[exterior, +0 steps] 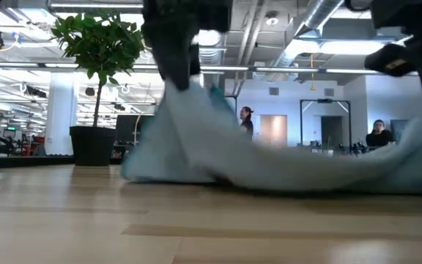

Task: Fold microfiber towels
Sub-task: Fold the blue microfiber towel

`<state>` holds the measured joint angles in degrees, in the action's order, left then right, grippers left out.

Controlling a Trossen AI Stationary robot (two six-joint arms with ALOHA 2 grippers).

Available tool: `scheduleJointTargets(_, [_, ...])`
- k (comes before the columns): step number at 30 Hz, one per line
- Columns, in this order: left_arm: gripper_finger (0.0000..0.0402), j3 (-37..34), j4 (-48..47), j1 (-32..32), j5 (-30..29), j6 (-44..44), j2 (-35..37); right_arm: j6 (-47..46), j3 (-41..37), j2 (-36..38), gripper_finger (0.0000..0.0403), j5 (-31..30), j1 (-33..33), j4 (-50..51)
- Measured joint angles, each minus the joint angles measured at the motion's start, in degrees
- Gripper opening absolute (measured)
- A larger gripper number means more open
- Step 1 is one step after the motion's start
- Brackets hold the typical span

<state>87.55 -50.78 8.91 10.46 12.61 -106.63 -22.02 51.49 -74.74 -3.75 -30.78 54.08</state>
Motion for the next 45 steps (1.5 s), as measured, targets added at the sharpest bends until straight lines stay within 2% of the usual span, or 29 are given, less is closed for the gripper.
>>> scheduleJointTargets(4, [0.0001, 0.1, -0.4, 0.0, -8.2, 5.8, 5.7, 0.0, 3.1, 3.9, 0.0005, -5.4, 2.0, 6.5])
scheduleJointTargets(8, [0.0, 0.1, -0.4, 0.0, -17.7, 11.2, 11.1, 0.1, 7.1, 8.4, 0.0005, -13.3, 4.8, 11.1])
scheduleJointTargets(12, [0.0, 0.1, -0.8, 0.0, -28.7, 15.3, 16.2, 4.5, 10.5, 11.8, 0.0005, -19.0, 8.7, 13.7])
scheduleJointTargets(17, [0.0, 0.1, -1.7, -1.0, -40.5, 19.6, 21.5, 9.3, 15.2, 13.7, 0.0004, -28.9, 15.4, 16.6])
scheduleJointTargets(23, [0.0, 0.1, -4.8, -6.6, -47.8, 21.0, 23.2, 19.4, 19.6, 14.1, 0.0004, -36.2, 26.7, 13.1])
scheduleJointTargets(29, [0.0, 0.1, 1.2, -12.1, -51.9, 11.0, 23.2, 30.9, 22.8, 14.0, 0.0004, -42.7, 36.7, 5.1])
scheduleJointTargets(34, [0.0, 0.7, 7.5, -12.0, -50.6, 0.5, 23.2, 32.5, 26.5, 14.4, 0.0004, -41.4, 38.3, 6.1])
scheduleJointTargets(37, [0.0, 0.7, 7.2, -10.0, -45.3, -4.6, 23.3, 29.3, 26.7, 15.0, 0.0005, -30.7, 36.8, 12.5])
scheduleJointTargets(39, [0.0, -0.1, 5.2, -8.5, -42.3, -4.7, 23.2, 23.9, 26.0, 14.9, 0.0005, -22.9, 35.5, 17.4])
scheduleJointTargets(41, [0.0, -1.9, 3.6, -7.1, -39.2, -3.3, 23.2, 19.3, 24.0, 14.8, 0.0004, -17.8, 33.8, 22.1])
scheduleJointTargets(45, [0.0, -7.0, 1.9, -4.3, -34.7, 2.0, 23.1, 12.4, 16.3, 14.8, 0.0004, -15.5, 29.1, 24.2])
